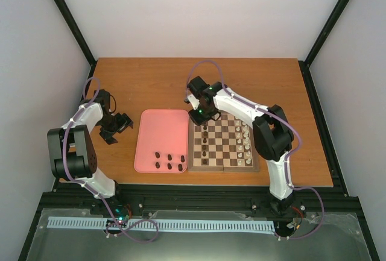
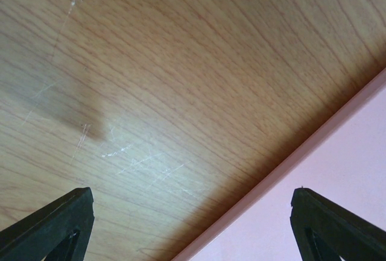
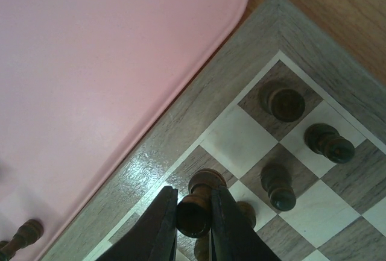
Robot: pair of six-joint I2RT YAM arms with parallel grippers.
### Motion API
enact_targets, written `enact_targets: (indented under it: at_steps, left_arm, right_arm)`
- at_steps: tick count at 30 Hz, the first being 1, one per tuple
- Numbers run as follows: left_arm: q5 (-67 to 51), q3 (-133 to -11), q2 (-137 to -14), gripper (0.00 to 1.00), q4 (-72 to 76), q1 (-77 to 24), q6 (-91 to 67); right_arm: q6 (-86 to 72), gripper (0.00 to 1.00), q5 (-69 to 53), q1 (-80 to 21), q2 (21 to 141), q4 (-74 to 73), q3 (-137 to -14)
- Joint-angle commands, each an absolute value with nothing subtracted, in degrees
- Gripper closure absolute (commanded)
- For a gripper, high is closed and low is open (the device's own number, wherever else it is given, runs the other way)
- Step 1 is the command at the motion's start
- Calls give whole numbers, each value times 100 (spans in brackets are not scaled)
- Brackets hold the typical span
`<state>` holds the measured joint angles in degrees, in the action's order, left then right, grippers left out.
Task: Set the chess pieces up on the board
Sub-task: Place the chess piece on the chessboard.
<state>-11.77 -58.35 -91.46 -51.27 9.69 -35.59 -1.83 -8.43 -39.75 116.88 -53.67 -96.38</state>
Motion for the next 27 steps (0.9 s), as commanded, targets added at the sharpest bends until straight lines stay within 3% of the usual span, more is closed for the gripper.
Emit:
enact_targets:
  at_steps: [1,27]
  left_arm:
    - [-1109,-5945,-9170,0,-5143,996,-3516]
    - [-1126,-5988,-9301,0,-5133,997,-3498]
  right_arm:
    - [-266,97,-943,-3881,11868,-5274,-9808]
    - [-308,92,-1042,-3754,12155,-5199,-9941]
